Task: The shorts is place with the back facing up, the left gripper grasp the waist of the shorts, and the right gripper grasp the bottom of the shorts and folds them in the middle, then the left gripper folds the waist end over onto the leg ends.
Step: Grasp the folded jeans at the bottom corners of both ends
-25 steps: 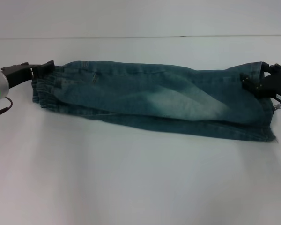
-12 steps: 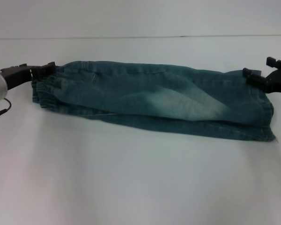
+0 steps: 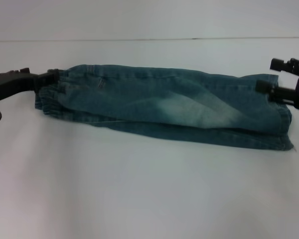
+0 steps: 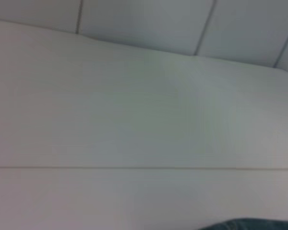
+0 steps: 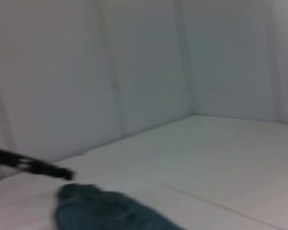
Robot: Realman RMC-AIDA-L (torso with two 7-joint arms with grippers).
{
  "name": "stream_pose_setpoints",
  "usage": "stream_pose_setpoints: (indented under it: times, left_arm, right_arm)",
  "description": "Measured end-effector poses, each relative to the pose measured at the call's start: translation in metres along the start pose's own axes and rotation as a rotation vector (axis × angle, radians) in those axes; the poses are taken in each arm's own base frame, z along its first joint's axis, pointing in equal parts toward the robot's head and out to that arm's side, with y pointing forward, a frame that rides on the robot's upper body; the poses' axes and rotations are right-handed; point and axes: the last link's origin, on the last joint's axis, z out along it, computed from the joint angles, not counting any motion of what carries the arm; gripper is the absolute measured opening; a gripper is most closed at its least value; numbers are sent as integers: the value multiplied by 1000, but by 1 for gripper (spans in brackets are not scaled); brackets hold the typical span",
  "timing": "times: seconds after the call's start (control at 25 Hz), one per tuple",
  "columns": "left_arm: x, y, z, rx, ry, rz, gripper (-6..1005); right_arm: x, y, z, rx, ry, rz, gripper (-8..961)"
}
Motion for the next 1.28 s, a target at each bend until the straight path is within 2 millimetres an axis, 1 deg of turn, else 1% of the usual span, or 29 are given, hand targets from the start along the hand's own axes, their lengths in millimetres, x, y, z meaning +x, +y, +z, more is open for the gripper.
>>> stream_pose_setpoints:
  times: [0.2,0.28,0.4,0.6,0.72,0.76,1.0,1.28]
  left_arm:
    - [-5,3,-14,-66,-27,73,916]
    - [-8,5,-17,-87,-37,110,914]
    - [-14,1,-18,-81,-66,165,912]
    - [-21,-15,-15,-5,-125,219,909]
    - [-25,-18,-8,-2,-152,249,903]
    - [-25,-18,-8,-2,-152,249,899]
    - [-27,-14,8,-22,-182,280,872]
    - [-24,-6,15,-47,-190,313,840]
  right_arm:
    - [-5,21,-10,-202,55,-72,841]
    - [-1,26,-8,-239,81,-101,841]
    - [5,31,-1,-260,110,-124,841]
    - [9,34,14,-256,127,-139,840]
    - [8,35,18,-257,126,-142,840]
    - [8,35,19,-259,124,-143,840]
    - [7,37,24,-272,123,-145,840]
    - [9,38,22,-266,120,-137,840]
